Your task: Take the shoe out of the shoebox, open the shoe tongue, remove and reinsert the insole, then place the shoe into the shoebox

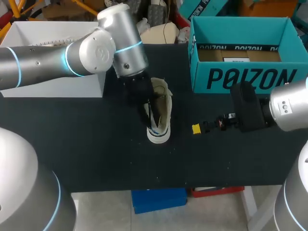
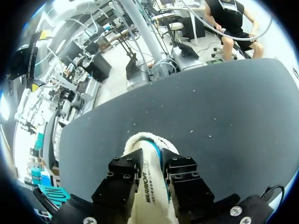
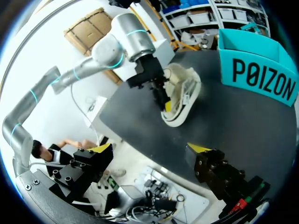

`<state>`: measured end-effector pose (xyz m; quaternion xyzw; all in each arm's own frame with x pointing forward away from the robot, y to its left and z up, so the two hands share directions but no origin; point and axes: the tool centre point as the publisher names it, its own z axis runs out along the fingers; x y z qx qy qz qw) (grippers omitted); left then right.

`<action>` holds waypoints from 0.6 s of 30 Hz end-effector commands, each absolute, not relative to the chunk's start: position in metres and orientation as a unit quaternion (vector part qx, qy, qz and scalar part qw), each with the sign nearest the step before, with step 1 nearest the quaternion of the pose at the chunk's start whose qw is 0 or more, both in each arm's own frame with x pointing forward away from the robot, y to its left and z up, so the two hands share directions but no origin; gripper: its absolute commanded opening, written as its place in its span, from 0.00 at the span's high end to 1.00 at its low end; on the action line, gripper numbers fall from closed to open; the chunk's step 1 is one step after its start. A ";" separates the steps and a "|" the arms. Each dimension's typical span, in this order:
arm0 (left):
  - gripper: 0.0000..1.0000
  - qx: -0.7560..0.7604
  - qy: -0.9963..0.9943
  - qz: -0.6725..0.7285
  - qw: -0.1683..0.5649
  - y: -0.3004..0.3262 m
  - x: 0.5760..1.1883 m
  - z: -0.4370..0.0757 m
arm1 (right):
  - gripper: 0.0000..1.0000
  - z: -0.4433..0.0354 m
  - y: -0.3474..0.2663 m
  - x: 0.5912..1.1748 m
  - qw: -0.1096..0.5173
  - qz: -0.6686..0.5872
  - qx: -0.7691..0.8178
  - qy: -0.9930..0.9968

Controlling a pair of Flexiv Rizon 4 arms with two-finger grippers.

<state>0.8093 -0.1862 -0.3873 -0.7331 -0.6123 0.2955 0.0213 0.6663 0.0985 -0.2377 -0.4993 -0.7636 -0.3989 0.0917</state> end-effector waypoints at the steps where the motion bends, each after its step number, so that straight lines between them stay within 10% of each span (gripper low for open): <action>1: 0.00 -0.728 -0.616 0.301 -0.003 -0.174 0.806 -0.371 | 0.00 -0.237 0.097 0.664 0.092 -0.399 -0.499 -0.763; 6: 0.00 -0.712 -0.621 0.325 -0.036 -0.176 0.810 -0.355 | 0.00 -0.237 0.097 0.664 0.092 -0.399 -0.499 -0.763; 10: 0.90 -0.717 -0.626 0.302 -0.056 -0.180 0.810 -0.349 | 0.00 -0.237 0.097 0.664 0.092 -0.399 -0.499 -0.763; 11: 1.00 -0.726 -0.625 0.281 -0.060 -0.181 0.812 -0.349 | 0.00 -0.237 0.097 0.664 0.092 -0.399 -0.499 -0.763; 18: 1.00 -0.759 -0.616 0.197 -0.076 -0.181 0.816 -0.351 | 0.00 -0.237 0.097 0.664 0.092 -0.399 -0.499 -0.763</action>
